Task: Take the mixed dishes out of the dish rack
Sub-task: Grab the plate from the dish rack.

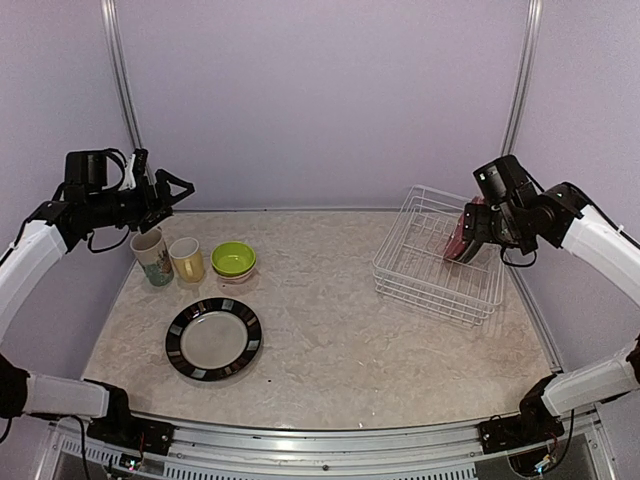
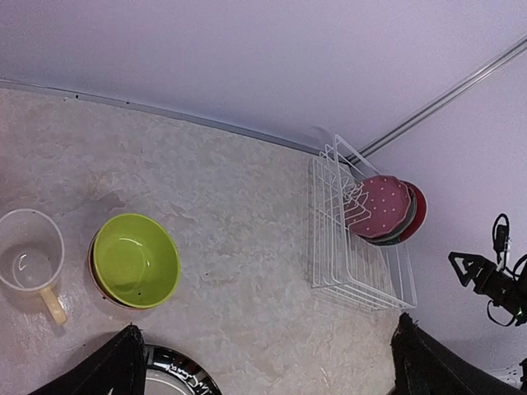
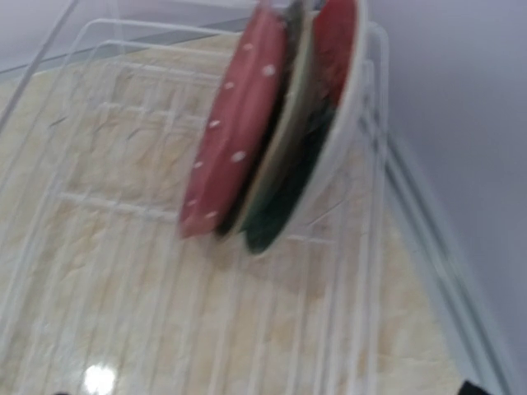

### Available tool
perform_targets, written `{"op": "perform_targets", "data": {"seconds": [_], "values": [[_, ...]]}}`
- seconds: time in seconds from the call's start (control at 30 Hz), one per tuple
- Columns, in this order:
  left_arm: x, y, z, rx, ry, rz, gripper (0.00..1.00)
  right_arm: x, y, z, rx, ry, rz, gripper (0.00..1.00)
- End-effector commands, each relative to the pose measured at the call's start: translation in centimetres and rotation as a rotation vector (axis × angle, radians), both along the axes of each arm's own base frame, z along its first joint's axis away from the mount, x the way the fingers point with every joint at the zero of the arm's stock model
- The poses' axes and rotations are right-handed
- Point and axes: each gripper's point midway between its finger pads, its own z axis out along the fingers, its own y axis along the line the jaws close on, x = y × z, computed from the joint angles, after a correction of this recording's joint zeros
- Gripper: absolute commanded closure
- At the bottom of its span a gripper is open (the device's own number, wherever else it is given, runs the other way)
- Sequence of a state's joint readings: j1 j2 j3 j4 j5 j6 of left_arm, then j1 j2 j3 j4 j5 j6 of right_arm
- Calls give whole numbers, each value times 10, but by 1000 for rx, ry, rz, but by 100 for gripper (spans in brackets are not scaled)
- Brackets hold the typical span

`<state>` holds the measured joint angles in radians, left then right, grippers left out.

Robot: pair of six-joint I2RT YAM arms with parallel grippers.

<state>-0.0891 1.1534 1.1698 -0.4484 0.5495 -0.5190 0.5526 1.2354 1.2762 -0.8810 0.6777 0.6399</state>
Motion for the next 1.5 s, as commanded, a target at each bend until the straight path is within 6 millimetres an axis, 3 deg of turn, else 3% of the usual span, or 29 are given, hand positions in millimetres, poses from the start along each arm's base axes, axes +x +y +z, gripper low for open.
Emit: {"op": "perform_targets", "data": {"seconds": [0.0, 0.13, 0.27, 0.4, 0.63, 1.0, 1.3, 1.47], "values": [[1, 16, -4, 79, -79, 47, 1, 2, -27, 8, -69, 1, -85, 0], [-1, 33, 2, 40, -121, 119, 1, 15, -47, 2, -31, 35, -137, 1], [0, 60, 7, 23, -132, 218, 1, 36, -54, -4, 56, 40, -111, 1], [-1, 71, 10, 13, -142, 256, 1, 62, -67, -12, 135, 46, -110, 4], [-1, 68, 9, 20, -143, 231, 1, 98, -94, -21, 149, 59, -155, 12], [-1, 63, 6, 61, -137, 211, 1, 132, -139, -37, 146, 59, -227, 25], [0, 56, 2, 71, -126, 191, 1, 154, -149, -47, 120, 74, -249, 33], [0, 53, 0, 76, -123, 183, 1, 160, -151, -55, 98, 92, -251, 46]]}}
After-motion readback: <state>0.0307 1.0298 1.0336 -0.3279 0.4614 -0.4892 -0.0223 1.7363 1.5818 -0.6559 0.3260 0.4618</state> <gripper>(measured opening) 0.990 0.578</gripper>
